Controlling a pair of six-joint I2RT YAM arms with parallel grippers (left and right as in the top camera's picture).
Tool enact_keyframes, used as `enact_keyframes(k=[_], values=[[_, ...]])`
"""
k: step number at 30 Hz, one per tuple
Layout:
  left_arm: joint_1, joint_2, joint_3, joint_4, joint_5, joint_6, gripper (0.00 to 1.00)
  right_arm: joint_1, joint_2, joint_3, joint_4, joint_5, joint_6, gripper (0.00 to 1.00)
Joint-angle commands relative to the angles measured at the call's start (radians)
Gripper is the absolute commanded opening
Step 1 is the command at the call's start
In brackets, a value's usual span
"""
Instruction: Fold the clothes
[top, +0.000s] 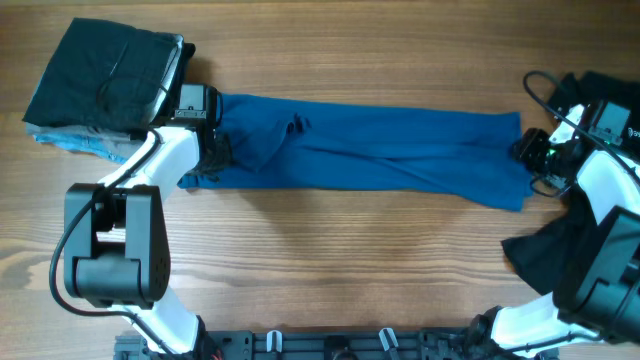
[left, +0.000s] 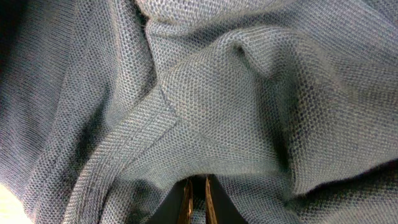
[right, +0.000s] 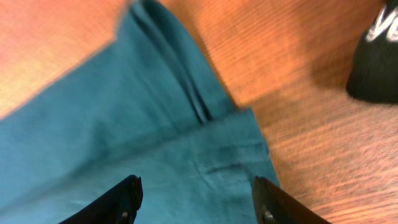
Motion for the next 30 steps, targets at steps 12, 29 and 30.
enact_keyframes(k=[12, 29, 30], values=[[0.012, 0.021, -0.008, -0.016, -0.036, -0.012, 0.11, 0.001, 0.108, -0.002, 0.019, -0.004, 0.002, 0.43], [0.035, 0.021, -0.008, -0.089, -0.161, -0.008, 0.11, -0.029, 0.083, 0.111, 0.008, -0.044, -0.028, 0.04], [0.042, 0.021, -0.008, -0.090, -0.160, -0.008, 0.11, -0.029, 0.083, 0.112, 0.014, -0.044, -0.046, 0.04]])
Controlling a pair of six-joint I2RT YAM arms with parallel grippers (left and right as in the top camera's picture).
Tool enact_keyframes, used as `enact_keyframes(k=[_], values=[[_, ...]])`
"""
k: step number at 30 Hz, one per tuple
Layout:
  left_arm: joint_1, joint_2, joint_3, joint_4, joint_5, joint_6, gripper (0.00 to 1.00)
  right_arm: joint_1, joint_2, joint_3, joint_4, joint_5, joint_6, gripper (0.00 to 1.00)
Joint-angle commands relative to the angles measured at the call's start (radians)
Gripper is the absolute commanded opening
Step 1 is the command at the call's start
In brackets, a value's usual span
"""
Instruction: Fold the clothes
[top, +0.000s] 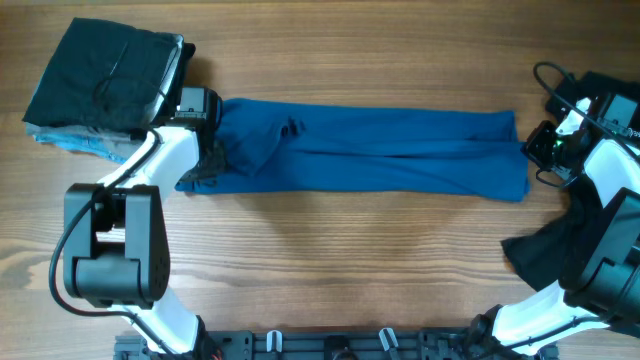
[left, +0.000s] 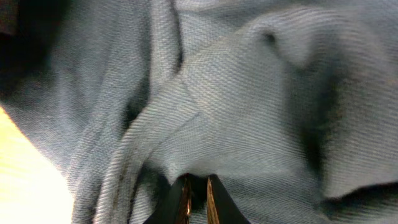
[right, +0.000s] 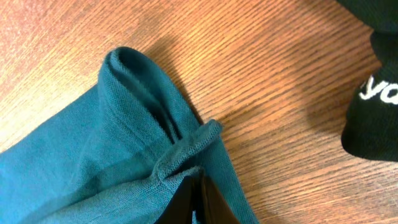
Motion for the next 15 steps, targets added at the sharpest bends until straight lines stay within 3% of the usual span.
enact_keyframes(k=[1, 7, 11, 14, 15], values=[[0.047, 0.021, -0.010, -0.015, -0.057, -0.009, 0.11, -0.004, -0.012, 0.021, 0.019, -0.013, -0.057, 0.04], [0.071, 0.021, -0.010, -0.014, -0.056, -0.009, 0.10, -0.004, -0.012, 0.021, 0.096, -0.190, -0.178, 0.04], [0.071, 0.021, -0.010, -0.011, -0.056, -0.009, 0.10, -0.004, -0.011, 0.021, 0.109, -0.188, -0.197, 0.05], [0.071, 0.021, -0.010, -0.010, -0.056, -0.009, 0.11, -0.004, -0.011, 0.021, 0.153, -0.160, -0.202, 0.49], [0.071, 0.021, -0.010, -0.010, -0.056, -0.009, 0.11, -0.004, -0.011, 0.021, 0.169, -0.152, -0.201, 0.53]])
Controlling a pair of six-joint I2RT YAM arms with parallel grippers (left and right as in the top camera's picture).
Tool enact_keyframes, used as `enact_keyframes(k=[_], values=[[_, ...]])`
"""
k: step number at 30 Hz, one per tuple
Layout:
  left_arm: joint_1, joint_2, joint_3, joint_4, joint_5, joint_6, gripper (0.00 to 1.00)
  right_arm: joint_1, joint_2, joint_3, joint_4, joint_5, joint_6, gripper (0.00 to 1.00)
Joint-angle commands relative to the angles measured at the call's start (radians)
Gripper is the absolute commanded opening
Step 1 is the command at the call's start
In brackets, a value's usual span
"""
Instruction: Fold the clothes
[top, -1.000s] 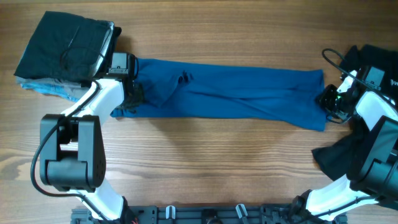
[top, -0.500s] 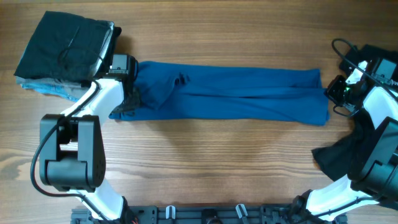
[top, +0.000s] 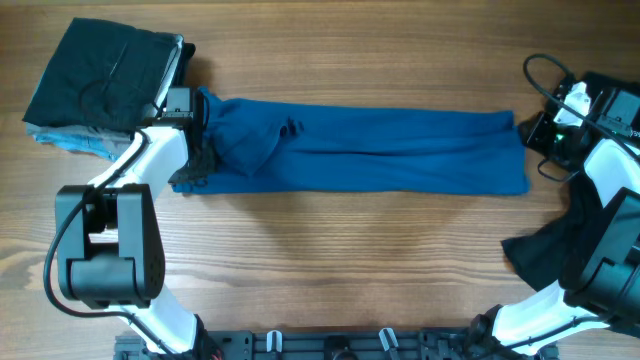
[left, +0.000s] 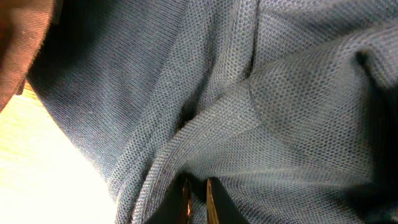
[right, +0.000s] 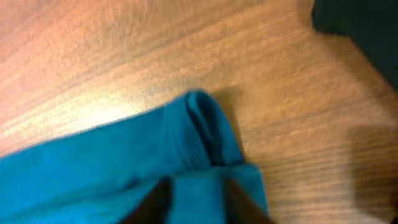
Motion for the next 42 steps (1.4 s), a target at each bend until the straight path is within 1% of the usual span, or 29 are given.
enact_keyframes(k=[1, 2, 3, 5, 6, 7, 8, 10, 11, 14, 15, 18, 21, 24, 26, 29, 31, 32, 33, 34, 36, 40, 41, 42], values=[[0.017, 0.021, -0.010, -0.002, -0.053, -0.008, 0.11, -0.005, -0.011, 0.019, 0.050, 0.002, -0.027, 0.58], [0.017, 0.021, -0.010, -0.002, -0.053, -0.009, 0.12, -0.008, -0.011, 0.020, 0.051, 0.006, -0.026, 0.62], [0.017, 0.021, -0.010, -0.002, -0.053, -0.008, 0.12, -0.013, -0.011, 0.020, 0.047, 0.006, -0.022, 0.62], [0.017, 0.021, -0.010, -0.002, -0.053, -0.008, 0.13, -0.039, -0.011, 0.020, 0.005, 0.017, 0.043, 0.62], [0.017, 0.020, -0.009, -0.002, -0.053, -0.006, 0.14, -0.062, -0.011, 0.020, -0.028, 0.026, 0.088, 0.65], [0.016, 0.019, -0.006, -0.004, -0.049, -0.005, 0.16, -0.084, -0.011, 0.020, -0.059, 0.019, 0.117, 0.70], [0.014, 0.012, 0.001, -0.011, -0.028, 0.005, 0.19, -0.105, -0.011, 0.019, -0.093, -0.006, 0.125, 0.73], [0.014, -0.004, 0.018, -0.018, 0.034, 0.018, 0.27, -0.130, -0.006, 0.018, -0.142, -0.064, 0.105, 0.80], [0.014, -0.020, 0.028, -0.019, 0.092, 0.017, 0.31, -0.132, -0.004, 0.016, -0.158, -0.086, 0.086, 0.85], [0.014, -0.080, 0.034, -0.012, 0.300, 0.018, 0.43, -0.122, 0.017, 0.001, -0.180, -0.082, 0.047, 0.91], [0.014, -0.116, 0.034, -0.011, 0.386, 0.040, 0.45, -0.115, 0.043, -0.006, -0.176, -0.085, 0.046, 0.94], [0.014, -0.171, 0.034, -0.023, 0.472, 0.110, 0.50, -0.103, 0.092, -0.008, -0.162, -0.138, 0.014, 0.94], [0.014, -0.243, 0.034, -0.050, 0.486, 0.127, 0.56, -0.091, 0.150, -0.008, -0.155, -0.195, -0.002, 0.94], [0.014, -0.312, 0.034, -0.063, 0.486, 0.128, 0.59, -0.073, 0.196, -0.008, -0.152, -0.204, -0.002, 0.86], [0.014, -0.337, 0.034, -0.060, 0.486, 0.140, 0.61, -0.050, 0.222, -0.008, -0.149, -0.219, -0.002, 0.84], [0.014, -0.349, 0.034, -0.060, 0.488, 0.145, 0.63, 0.000, 0.248, -0.008, -0.135, -0.214, 0.000, 0.73], [0.014, -0.349, 0.034, -0.065, 0.512, 0.145, 0.63, 0.030, 0.259, -0.008, -0.130, -0.149, 0.019, 0.62], [0.014, -0.348, 0.034, -0.071, 0.539, 0.145, 0.62, 0.039, 0.260, -0.007, -0.127, -0.066, 0.065, 0.56], [0.014, -0.348, 0.034, -0.079, 0.547, 0.145, 0.61, 0.035, 0.258, -0.002, -0.130, -0.031, 0.074, 0.50], [0.014, -0.348, 0.034, -0.084, 0.546, 0.145, 0.61, 0.028, 0.256, 0.004, -0.135, -0.020, 0.078, 0.48], [0.014, -0.348, 0.034, -0.095, 0.546, 0.146, 0.61, 0.001, 0.246, 0.020, -0.148, -0.018, 0.079, 0.38], [0.014, -0.348, 0.034, -0.098, 0.546, 0.146, 0.61, -0.082, 0.184, 0.088, -0.214, -0.033, 0.076, 0.07], [0.014, -0.348, 0.034, -0.097, 0.546, 0.146, 0.61, -0.098, 0.169, 0.104, -0.230, -0.033, 0.076, 0.04], [0.014, -0.348, 0.034, -0.096, 0.546, 0.146, 0.61, -0.120, 0.148, 0.125, -0.246, -0.033, 0.076, 0.04]])
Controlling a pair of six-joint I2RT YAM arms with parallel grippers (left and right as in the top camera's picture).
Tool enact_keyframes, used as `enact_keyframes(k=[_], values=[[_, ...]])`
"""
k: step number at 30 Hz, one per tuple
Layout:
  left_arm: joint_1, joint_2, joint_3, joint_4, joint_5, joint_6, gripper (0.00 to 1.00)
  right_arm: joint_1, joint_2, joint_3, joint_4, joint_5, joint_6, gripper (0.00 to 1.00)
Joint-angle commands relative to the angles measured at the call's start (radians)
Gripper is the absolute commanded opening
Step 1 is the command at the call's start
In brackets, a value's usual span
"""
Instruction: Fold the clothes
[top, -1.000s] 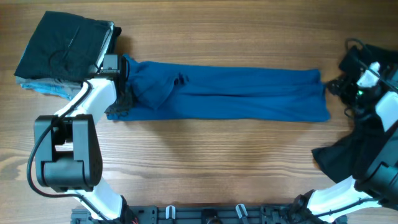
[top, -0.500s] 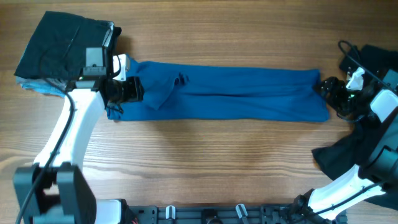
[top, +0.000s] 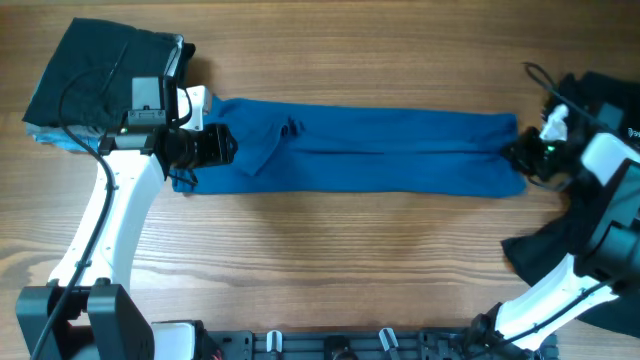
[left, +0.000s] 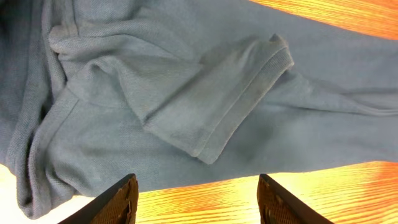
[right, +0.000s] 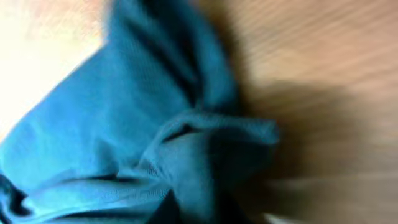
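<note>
A blue shirt (top: 380, 150), folded into a long strip, lies across the table from left to right. In the left wrist view its short sleeve (left: 217, 99) lies folded over the body. My left gripper (top: 215, 147) hangs above the shirt's left end; its fingers (left: 121, 199) stand wide open with only cloth and wood below them. At the strip's right end my right gripper (top: 518, 155) is shut on the hem. The right wrist view is blurred: blue cloth (right: 124, 124) bunches at the closed fingertips (right: 193, 211).
A pile of dark folded clothes (top: 100, 75) sits at the back left, close to the shirt's left end. Black garments (top: 560, 255) lie at the right edge by the right arm, more of them at the back right (top: 605, 90). Bare wood (top: 330, 260) fills the front.
My left gripper has let go of the shirt's left end and now stands open above it. My right gripper, still on the hem, has moved slightly inward and nearer the front.
First my left gripper was shut in the shirt's left end and my right stood open over the slanted right hem. Then the right was shut on the hem and the strip lay straighter. The left end then lay nearer the pile. Now the left gripper is open.
</note>
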Motion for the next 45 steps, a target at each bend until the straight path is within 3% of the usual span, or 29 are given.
enact_keyframes(k=[1, 5, 10, 20, 30, 40, 41, 42, 43, 45], values=[[0.001, -0.010, 0.014, 0.003, 0.022, 0.020, 0.61, -0.095, -0.058, 0.080, -0.044, 0.088, 0.006, 0.04], [0.001, -0.010, 0.014, 0.005, 0.022, 0.020, 0.61, -0.141, -0.138, 0.161, -0.105, 0.070, 0.010, 0.04], [0.001, -0.010, 0.014, 0.020, 0.022, 0.020, 0.62, -0.085, -0.197, 0.184, -0.143, 0.034, 0.007, 0.04], [0.001, -0.010, 0.014, 0.023, 0.022, 0.020, 0.62, 0.358, -0.220, 0.183, -0.308, 0.141, 0.078, 0.04], [0.001, -0.010, 0.014, 0.047, 0.022, 0.020, 0.62, 0.624, -0.219, 0.168, -0.220, 0.157, 0.258, 0.07], [0.001, -0.010, 0.014, 0.052, 0.022, 0.020, 0.62, 0.713, -0.201, 0.146, -0.121, 0.167, 0.358, 0.10], [0.001, -0.010, 0.014, 0.052, 0.022, 0.020, 0.62, 0.719, -0.201, 0.146, -0.121, 0.167, 0.358, 0.15], [0.001, -0.010, 0.014, 0.052, 0.022, 0.020, 0.62, 0.726, -0.201, 0.146, -0.122, 0.166, 0.358, 0.28], [0.001, -0.010, 0.014, 0.051, 0.022, 0.020, 0.62, 0.734, -0.201, 0.146, -0.119, 0.154, 0.367, 0.49], [0.001, -0.010, 0.014, 0.052, 0.022, 0.020, 0.62, 0.745, -0.201, 0.146, -0.064, 0.072, 0.349, 0.58]])
